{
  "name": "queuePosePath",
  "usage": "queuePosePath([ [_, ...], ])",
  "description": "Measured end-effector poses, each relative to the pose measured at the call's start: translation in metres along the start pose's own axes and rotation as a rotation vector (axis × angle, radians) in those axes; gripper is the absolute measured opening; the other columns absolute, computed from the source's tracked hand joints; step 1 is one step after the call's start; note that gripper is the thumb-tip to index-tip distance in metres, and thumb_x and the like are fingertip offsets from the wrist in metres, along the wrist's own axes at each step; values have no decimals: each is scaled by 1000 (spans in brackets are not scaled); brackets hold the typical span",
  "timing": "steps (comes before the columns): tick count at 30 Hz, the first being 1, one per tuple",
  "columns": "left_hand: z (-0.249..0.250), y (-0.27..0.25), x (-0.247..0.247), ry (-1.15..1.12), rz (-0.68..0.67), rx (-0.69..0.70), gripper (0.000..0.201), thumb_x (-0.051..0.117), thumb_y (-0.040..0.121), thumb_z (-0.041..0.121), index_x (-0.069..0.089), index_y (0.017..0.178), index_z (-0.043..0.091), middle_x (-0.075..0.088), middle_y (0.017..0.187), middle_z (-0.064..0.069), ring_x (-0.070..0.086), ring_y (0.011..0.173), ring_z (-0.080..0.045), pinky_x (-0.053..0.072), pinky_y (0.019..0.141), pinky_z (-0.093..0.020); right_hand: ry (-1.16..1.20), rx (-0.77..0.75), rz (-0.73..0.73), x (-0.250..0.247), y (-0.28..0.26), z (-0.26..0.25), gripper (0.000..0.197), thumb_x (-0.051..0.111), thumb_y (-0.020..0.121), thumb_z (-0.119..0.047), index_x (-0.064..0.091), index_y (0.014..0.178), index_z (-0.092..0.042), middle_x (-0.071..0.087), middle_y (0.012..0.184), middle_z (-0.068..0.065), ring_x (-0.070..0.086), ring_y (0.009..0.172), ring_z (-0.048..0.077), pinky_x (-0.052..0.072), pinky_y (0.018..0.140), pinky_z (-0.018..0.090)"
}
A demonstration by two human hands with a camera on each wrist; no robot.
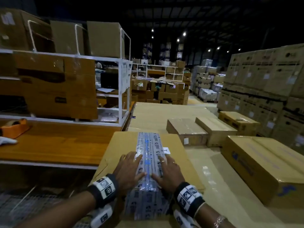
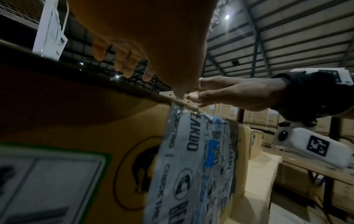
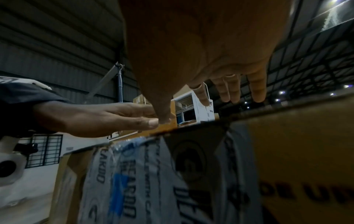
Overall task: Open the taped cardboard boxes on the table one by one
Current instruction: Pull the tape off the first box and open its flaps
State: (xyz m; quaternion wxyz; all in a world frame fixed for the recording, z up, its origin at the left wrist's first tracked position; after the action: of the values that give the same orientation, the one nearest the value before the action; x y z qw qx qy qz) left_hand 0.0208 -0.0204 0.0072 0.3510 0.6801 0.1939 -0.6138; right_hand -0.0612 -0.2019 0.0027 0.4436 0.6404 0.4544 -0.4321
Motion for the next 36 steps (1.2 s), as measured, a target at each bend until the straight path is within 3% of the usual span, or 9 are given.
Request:
queuePosePath([
  [5,2,-8,18,-114,-135,-26,68,34,97,68,29,151,28,37,150,-2,34,139,-22,25,116,-44,41,10,-40,31,-3,13,92,30,83,-84,31,154,-27,37,156,4,38,141,26,36,115,45],
  [12,-3,-16,24,-156,-153,-139,70,33,98,70,31,154,29,28,164,-5,26,150,-24,21,120,-49,43,-41,63,36,-10,32,83,27,85,-86,44,146,-32,49,147,-1,43,136,20,34,115,44],
  [18,-29,-25,27,-44,-63,-366,73,27,88,80,43,135,28,45,146,-7,40,137,-29,30,112,-54,-38,174,8,22,-12,65,100,26,77,-93,37,152,-29,32,161,10,27,149,30,21,120,52],
  [21,-49,-30,29,-1,-52,-534,87,22,78,91,43,134,28,44,143,-10,38,134,-31,28,111,-57,-19,343,-24,18,-16,85,113,24,67,-101,31,155,-30,25,162,18,24,149,37,22,118,58],
  [24,-71,-35,33,-105,-72,-744,115,25,64,104,30,151,29,30,159,-14,30,144,-40,23,113,-65,120,487,-60,15,-20,96,130,28,55,-108,18,158,-29,26,159,26,32,144,43,33,113,57],
  [26,-78,-38,36,-241,-95,-848,129,29,53,109,19,154,29,33,158,-19,41,137,-46,36,108,-62,117,520,-46,14,-22,95,136,28,51,-109,16,159,-28,38,150,24,45,133,43,42,105,53],
  [28,-74,-40,37,-262,-107,-885,136,27,48,110,10,155,29,34,155,-22,46,131,-48,44,103,-59,82,525,-17,14,-26,92,137,25,50,-110,16,159,-28,43,144,22,49,127,41,44,101,50],
  [32,-58,-55,32,-152,-152,-934,145,14,45,112,-5,159,24,28,154,-26,41,132,-47,40,105,-55,26,499,18,11,-38,89,134,21,53,-110,16,159,-29,44,140,20,50,124,37,46,99,47],
  [36,-37,-94,21,-148,-3,-915,139,21,51,110,-2,158,24,38,142,-30,48,123,-45,45,100,-51,2,449,113,10,-70,82,126,25,59,-108,13,159,-32,44,135,16,52,118,36,49,96,46],
])
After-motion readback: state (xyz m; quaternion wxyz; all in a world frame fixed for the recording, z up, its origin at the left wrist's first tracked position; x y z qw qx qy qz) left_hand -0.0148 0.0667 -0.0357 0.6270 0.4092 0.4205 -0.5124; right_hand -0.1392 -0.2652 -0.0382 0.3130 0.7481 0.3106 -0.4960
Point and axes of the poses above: each hand's wrist, its own y-axis towards the middle knuckle, its own x-axis out of the palm, z = x × y, the point moved 3 cm from there along y, towards the middle knuckle
